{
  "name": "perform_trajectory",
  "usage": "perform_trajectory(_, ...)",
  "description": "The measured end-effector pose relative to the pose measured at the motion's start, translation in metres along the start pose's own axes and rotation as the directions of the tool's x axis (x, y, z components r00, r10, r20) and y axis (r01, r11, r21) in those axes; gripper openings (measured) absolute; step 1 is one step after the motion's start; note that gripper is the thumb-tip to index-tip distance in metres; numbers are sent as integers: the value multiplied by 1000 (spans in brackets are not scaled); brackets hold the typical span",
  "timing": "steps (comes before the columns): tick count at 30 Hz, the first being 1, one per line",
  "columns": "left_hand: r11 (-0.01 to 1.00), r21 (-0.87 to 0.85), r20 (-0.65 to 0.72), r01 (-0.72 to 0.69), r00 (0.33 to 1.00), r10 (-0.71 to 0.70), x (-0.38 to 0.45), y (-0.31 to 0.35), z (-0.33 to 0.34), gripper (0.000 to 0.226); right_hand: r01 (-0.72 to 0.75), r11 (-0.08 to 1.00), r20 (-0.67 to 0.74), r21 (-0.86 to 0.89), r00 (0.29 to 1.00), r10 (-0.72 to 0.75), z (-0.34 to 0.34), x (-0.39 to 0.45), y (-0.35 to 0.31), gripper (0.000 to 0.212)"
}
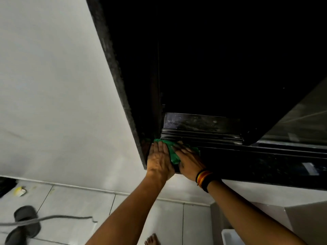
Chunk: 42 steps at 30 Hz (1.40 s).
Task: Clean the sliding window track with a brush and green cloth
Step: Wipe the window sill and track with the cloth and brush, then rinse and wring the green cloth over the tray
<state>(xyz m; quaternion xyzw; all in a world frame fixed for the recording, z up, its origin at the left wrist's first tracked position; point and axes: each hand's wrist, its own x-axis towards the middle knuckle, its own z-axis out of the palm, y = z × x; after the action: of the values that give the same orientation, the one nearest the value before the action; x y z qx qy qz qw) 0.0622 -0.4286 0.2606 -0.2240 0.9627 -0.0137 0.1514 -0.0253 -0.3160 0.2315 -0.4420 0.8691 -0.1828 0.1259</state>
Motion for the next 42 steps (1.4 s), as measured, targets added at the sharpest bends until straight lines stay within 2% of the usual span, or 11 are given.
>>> perform_trajectory(7, 984, 172, 53, 53, 997, -63, -19, 15, -7, 82, 28, 997, 78, 68, 996, -33, -15, -6, 8, 67)
perform_trajectory(17, 981, 196, 100, 0, 995, -20, -1, 5, 0, 118, -55, 998, 63, 16, 997, 54, -3, -9, -2, 62)
perform_trajectory(19, 971, 239, 53, -17, 999, 5, -9, 2, 6, 112, -37, 998, 79, 53, 996, 33, -9, -14, -2, 59)
perform_trajectory(23, 974, 220, -25, -50, 998, 57, -57, 5, 30, 72, -1, 984, 156, 177, 987, -27, -17, -55, -3, 56)
perform_trajectory(27, 960, -25, -151, -279, 950, 272, -97, 1, 39, 63, -89, 946, 70, 311, 995, 70, -19, -120, 10, 47)
perform_trajectory(29, 875, -334, -131, -352, 936, 326, -101, -1, 28, 54, -212, 850, 99, 483, 977, 187, -13, -156, 21, 36)
perform_trajectory(30, 789, -528, -66, -312, 942, 329, -99, 0, 22, 44, -284, 753, 114, 593, 956, 271, -9, -172, 28, 29)
perform_trajectory(32, 512, -851, 97, -117, 923, 373, -90, 16, 19, 21, -413, 503, 159, 759, 867, 472, -2, -205, 49, 19)
perform_trajectory(34, 322, -944, 197, 71, 904, 379, -78, 40, 28, 20, -465, 252, 227, 849, 750, 621, 9, -237, 72, 17)
perform_trajectory(38, 305, -931, 312, 202, 873, 374, -68, 129, 74, 30, -430, -125, 349, 894, 494, 797, 42, -306, 111, 15)
perform_trajectory(42, 439, -863, 435, 251, 812, 390, -74, 225, 117, 28, -425, -265, 406, 866, 285, 868, 77, -367, 139, 33)
